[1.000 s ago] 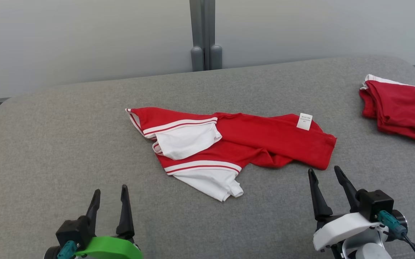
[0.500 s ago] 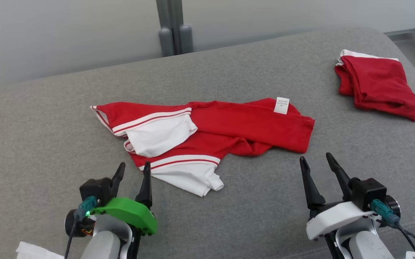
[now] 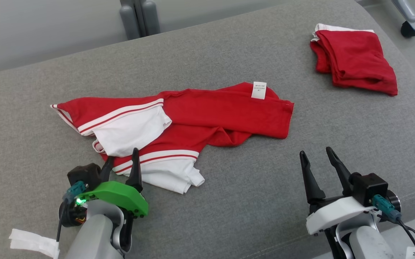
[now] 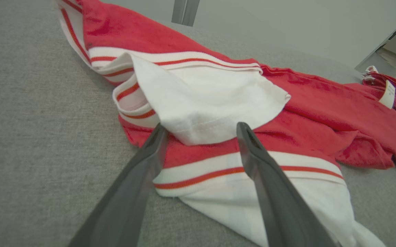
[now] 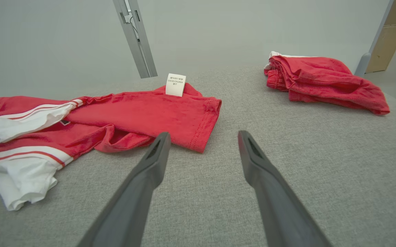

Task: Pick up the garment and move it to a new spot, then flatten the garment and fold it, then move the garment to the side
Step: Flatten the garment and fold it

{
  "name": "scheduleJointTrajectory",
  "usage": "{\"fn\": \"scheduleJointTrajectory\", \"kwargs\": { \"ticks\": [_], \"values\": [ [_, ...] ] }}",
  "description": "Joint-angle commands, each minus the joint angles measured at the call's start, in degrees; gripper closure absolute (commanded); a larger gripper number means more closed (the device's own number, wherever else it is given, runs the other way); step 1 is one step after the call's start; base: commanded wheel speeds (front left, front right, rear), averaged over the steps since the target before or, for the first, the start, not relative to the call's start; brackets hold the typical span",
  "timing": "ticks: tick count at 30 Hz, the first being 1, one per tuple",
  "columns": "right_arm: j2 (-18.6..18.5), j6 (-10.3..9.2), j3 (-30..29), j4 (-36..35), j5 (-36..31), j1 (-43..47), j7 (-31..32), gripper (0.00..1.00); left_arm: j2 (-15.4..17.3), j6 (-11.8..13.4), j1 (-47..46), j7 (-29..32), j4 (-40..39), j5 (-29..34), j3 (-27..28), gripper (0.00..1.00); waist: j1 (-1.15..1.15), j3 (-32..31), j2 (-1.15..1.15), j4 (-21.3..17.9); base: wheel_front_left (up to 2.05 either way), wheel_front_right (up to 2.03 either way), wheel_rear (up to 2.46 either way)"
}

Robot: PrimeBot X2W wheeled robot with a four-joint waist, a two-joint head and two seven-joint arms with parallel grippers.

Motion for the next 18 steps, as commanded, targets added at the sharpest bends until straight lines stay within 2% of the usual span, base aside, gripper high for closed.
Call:
{"fn": "scheduleJointTrajectory", "kwargs": {
  "ticks": [1, 8, 10, 11, 12, 13, 14, 18],
  "values": [
    [-0.1, -0.09, -0.1, -0.3, 0.1, -0.8, -0.2, 0.0, 0.3, -0.4, -1.4, -0.5, 0.2, -0.3, 0.1, 0.0, 0.0, 0.1, 0.0, 0.1, 0.0, 0.0, 0.0],
    [-0.1, -0.09, 0.3, -0.2, 0.3, -1.1, -0.2, 0.0, 0.2, -0.9, -2.4, -0.9, -1.0, -0.8, -1.4, 0.0, 0.0, 0.2, 0.0, 0.5, 0.0, 0.0, 0.0],
    [-0.1, -0.09, 0.5, -0.2, 0.4, -1.2, -0.2, 0.0, 0.3, -0.7, -2.6, -0.9, -1.3, -0.9, -1.5, 0.27, 0.0, 0.3, 0.0, 0.4, 0.0, 0.0, 0.0],
    [-0.1, -0.09, 0.5, -0.2, 0.4, -1.2, -0.2, 0.0, 0.2, -0.5, -2.6, -0.9, -1.5, -0.7, -1.6, 0.57, 0.0, 0.3, 0.0, 0.3, 0.0, 0.0, 0.0],
    [-0.1, -0.09, 0.6, -0.3, 0.4, -1.2, -0.2, 0.0, 0.2, -0.3, -2.5, -0.9, -1.5, -0.5, -1.6, 0.68, 0.0, 0.3, 0.0, 0.3, 0.0, 0.0, 0.0],
    [-0.1, -0.09, 0.6, -0.3, 0.4, -1.2, -0.2, 0.0, 0.2, 0.0, -2.5, -0.9, -1.7, -0.4, -1.6, 0.91, 0.0, 0.3, 0.0, 0.2, 0.0, 0.0, 0.0],
    [-0.1, -0.09, 0.5, -0.3, 0.5, -1.2, -0.2, 0.0, 0.2, 0.0, -2.4, -0.9, -1.8, -0.3, -1.7, 1.0, 0.0, 0.4, 0.0, 0.1, 0.0, 0.0, 0.0],
    [-0.1, -0.09, 0.0, -0.2, 0.4, -1.0, -0.2, 0.0, 0.3, 0.2, -1.9, -0.9, -2.4, -0.3, -1.9, 1.0, 0.0, 0.3, 0.0, 0.3, 0.0, 0.0, 0.0]
  ]
}}
